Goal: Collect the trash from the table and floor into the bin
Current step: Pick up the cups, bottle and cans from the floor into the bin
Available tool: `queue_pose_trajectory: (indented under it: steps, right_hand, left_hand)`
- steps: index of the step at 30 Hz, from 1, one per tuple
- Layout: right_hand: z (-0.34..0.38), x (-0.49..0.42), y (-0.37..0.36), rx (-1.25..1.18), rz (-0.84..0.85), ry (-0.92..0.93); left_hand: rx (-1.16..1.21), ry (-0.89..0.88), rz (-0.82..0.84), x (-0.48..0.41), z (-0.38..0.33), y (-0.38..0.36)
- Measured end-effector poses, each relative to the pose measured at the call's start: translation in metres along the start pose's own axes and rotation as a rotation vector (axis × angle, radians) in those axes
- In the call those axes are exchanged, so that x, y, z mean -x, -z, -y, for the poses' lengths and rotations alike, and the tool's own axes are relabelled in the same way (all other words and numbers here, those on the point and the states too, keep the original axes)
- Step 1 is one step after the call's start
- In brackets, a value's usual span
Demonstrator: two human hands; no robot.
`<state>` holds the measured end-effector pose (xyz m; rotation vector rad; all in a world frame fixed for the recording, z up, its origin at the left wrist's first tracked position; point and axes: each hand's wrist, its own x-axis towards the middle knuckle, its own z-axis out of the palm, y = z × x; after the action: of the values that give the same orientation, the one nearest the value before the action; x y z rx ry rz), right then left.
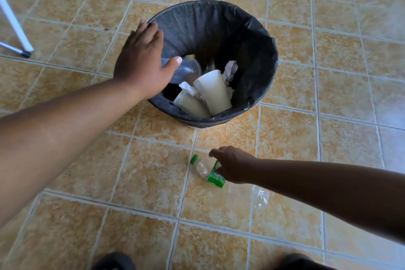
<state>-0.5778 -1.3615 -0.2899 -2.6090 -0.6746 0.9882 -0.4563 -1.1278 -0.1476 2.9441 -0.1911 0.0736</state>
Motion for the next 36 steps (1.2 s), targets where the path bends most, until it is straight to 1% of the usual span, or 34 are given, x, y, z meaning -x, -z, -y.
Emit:
queue_pose_trajectory:
  steps: [3, 6, 8, 10, 12, 14, 17, 18, 20, 22, 26, 28, 32, 34, 35, 36]
  right_hand:
    - [0.024, 0.012, 0.029, -0.048, -0.002, 0.154]
    - [0.055, 0.035, 0.063, -0.064, -0.051, 0.415]
    - [0.076, 0.059, 0.092, -0.11, -0.11, 0.584]
    - [0.093, 0.082, 0.126, -0.199, -0.194, 0.687]
    - [0.097, 0.094, 0.16, -0.278, -0.309, 0.746]
    - [0.087, 0.093, 0.188, -0.379, -0.404, 0.717]
    - [0.065, 0.083, 0.215, -0.613, -0.578, 0.601]
    - [0.058, 0.078, 0.222, -0.691, -0.651, 0.548]
    - [0.043, 0.064, 0.236, -0.804, -0.798, 0.421]
    - [0.026, 0.047, 0.247, -0.825, -0.894, 0.297]
    - [0.004, 0.016, 0.254, -0.879, -0.88, 0.097]
    - [0.002, 0.006, 0.251, -0.847, -0.855, 0.009]
    - [0.008, -0.01, 0.243, -0.771, -0.791, -0.064]
    - [0.01, -0.014, 0.238, -0.757, -0.729, -0.084]
    - [0.011, -0.015, 0.236, -0.705, -0.694, -0.096]
    - [0.01, -0.014, 0.235, -0.561, -0.661, -0.104]
  left_hand:
    - [-0.004, 0.0, -0.005, 0.0, 0.0, 0.0]
    - [0.008, 0.004, 0.01, 0.0, 0.0, 0.002]
    - [0.003, -0.003, 0.012, 0.002, 0.0, 0.001]
    - [0.017, 0.001, 0.011, 0.001, 0.001, 0.0]
    - [0.031, 0.01, 0.006, 0.001, 0.002, 0.0]
    - [0.057, 0.004, -0.007, 0.003, -0.002, 0.002]
    - [0.188, 0.111, -0.004, 0.008, -0.008, 0.007]
    - [0.189, 0.111, -0.006, 0.008, -0.009, 0.008]
    - [0.101, 0.031, -0.001, 0.003, -0.005, 0.006]
    - [0.064, 0.008, 0.014, -0.001, 0.0, 0.002]
    - [0.042, 0.005, -0.009, 0.001, 0.0, 0.001]
    - [0.034, 0.005, 0.003, 0.001, -0.003, 0.002]
    - [0.033, 0.003, 0.001, 0.002, -0.003, 0.004]
    - [0.03, 0.003, -0.006, 0.002, -0.003, 0.004]
    - [0.029, 0.0, -0.009, 0.001, -0.003, 0.004]
    - [0.029, 0.0, -0.007, 0.001, -0.003, 0.004]
